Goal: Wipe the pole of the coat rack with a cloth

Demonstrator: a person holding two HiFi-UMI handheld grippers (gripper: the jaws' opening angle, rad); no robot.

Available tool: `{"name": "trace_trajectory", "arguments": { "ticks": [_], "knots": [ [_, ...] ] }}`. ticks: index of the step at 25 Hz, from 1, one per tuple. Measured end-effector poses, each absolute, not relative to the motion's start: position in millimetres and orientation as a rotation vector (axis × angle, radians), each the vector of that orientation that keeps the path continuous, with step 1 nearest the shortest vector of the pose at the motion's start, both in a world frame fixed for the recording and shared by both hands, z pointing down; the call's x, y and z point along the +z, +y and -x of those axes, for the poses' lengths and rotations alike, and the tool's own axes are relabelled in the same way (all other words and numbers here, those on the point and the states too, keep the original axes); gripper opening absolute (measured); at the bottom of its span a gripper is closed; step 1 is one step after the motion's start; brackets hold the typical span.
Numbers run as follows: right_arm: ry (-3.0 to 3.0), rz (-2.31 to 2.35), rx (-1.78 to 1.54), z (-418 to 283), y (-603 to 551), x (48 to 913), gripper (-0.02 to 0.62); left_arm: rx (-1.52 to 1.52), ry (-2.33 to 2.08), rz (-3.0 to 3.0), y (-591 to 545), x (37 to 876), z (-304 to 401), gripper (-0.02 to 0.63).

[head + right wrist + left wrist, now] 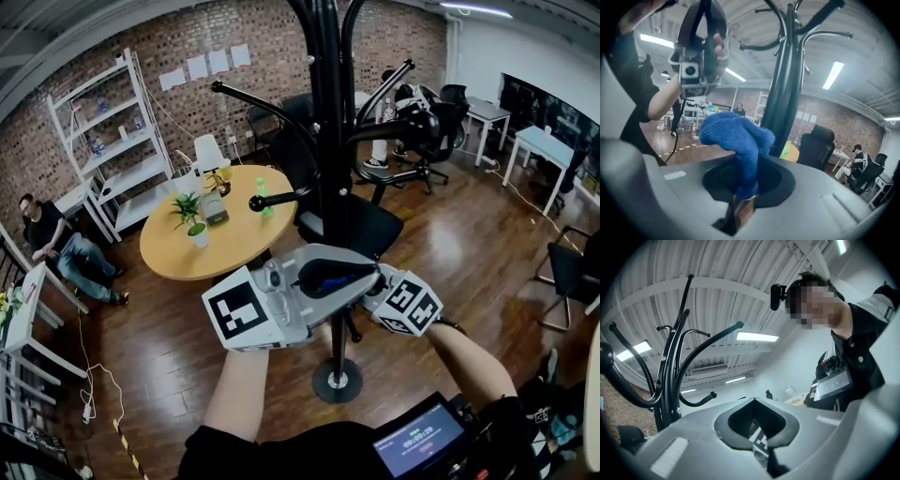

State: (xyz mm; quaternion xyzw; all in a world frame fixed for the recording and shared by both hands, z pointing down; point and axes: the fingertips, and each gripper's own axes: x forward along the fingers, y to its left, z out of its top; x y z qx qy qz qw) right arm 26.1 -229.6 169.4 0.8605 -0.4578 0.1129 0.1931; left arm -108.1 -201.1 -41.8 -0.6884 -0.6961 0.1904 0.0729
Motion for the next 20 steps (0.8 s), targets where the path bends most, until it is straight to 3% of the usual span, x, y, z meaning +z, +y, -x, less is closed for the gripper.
{"name": "trace_trajectory", "arguments": {
  "ticks": [9,15,20],
  "knots": [
    [-1.407,-2.197,0.617,-2,-218,238,0.049,0.537,-2.117,2.074,-188,-31,106,0.003],
    [-1.526,-2.056,0.545,47,-213,223,0.049,0.535,-2.116,2.077,-186,-26,110,0.003],
    [-1.476,-2.067,0.51,32,-219,226,0.049,0.527,-2.116,2.074,-183,-28,107,0.003]
  ]
}}
